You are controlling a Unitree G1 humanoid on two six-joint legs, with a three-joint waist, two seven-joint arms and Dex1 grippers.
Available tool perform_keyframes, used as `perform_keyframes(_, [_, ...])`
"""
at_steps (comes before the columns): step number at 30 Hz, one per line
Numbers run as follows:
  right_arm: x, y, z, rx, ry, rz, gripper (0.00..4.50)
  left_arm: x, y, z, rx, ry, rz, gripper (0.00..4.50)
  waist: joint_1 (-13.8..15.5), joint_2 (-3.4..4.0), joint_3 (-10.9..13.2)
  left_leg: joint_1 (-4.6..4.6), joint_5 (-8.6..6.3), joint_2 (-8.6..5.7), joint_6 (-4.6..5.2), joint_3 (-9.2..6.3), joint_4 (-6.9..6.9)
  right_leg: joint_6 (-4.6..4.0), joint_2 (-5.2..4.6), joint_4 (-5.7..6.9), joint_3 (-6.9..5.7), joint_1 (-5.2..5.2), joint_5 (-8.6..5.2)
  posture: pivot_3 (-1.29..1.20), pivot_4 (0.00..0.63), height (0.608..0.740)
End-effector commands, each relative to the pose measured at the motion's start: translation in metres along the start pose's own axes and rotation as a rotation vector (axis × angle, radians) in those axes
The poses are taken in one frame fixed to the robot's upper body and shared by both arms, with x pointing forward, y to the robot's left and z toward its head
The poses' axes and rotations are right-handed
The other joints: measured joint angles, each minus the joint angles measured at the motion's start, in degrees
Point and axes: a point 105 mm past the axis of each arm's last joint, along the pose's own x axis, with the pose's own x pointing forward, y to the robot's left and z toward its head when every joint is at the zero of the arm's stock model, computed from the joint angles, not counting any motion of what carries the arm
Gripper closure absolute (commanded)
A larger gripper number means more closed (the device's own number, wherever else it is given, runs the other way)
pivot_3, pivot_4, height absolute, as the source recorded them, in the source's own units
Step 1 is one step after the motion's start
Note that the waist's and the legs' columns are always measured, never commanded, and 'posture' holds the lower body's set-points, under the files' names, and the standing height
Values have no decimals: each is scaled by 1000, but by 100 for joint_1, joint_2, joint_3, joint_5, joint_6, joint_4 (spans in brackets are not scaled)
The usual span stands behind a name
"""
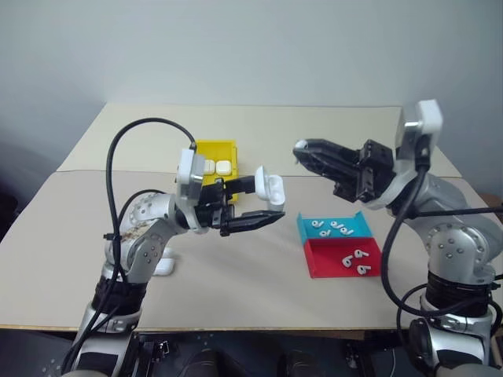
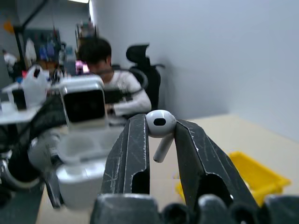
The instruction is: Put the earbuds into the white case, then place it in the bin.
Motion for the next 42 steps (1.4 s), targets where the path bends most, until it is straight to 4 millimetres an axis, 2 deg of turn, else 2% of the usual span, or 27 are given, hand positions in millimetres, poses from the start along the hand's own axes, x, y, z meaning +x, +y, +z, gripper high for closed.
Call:
perform_keyframes(1, [5, 10, 5, -20, -27, -2, 3873, 4, 0, 6, 29, -6, -31, 1724, 2, 0, 0, -2, 0, 0, 0, 0, 0, 1, 0, 0, 0, -1, 0, 0, 150, 740])
perform_keyframes(9, [11, 21, -15, -28, 28, 38, 3873, 2, 1, 8, 40, -2, -28, 1724, -11, 1, 0, -2, 0, 1, 2, -3, 0, 0, 2, 3, -2, -4, 0, 0, 150, 740])
perform_keyframes(24, [10, 21, -34, -88, 118, 61, 3873, -1, -2, 9, 61, 1, -15, 1724, -9, 1, 0, -3, -1, 2, 2, -4, 0, 1, 2, 2, -1, -5, 0, 0, 150, 740])
perform_keyframes(29, [6, 31, -40, -112, 170, 150, 2236, -1, 0, 8, 68, 2, -7, 1724, -2, 1, 0, -4, -1, 1, 2, -4, 0, 1, 2, 1, -2, -5, 0, 0, 150, 740])
perform_keyframes(35, [5, 26, -39, -125, 172, 121, 385, 1, 0, 9, 73, -6, -5, 1724, -6, 0, 0, -4, -1, 1, 2, -4, 0, 1, 3, 1, -2, -5, 0, 0, 150, 740])
perform_keyframes(39, [1, 14, -30, -149, 168, 71, 385, 0, 1, 8, 74, -6, 2, 1724, -3, 0, 0, -4, -1, 1, 2, -4, 0, 1, 2, 1, -2, -5, 0, 0, 150, 740])
perform_keyframes(42, [-8, -4, -19, -188, 200, 32, 385, -5, 2, 9, 78, 1, 15, 1724, -2, 0, 0, -4, -1, 1, 2, -3, 1, 1, 2, 1, -2, -5, 0, 0, 150, 740])
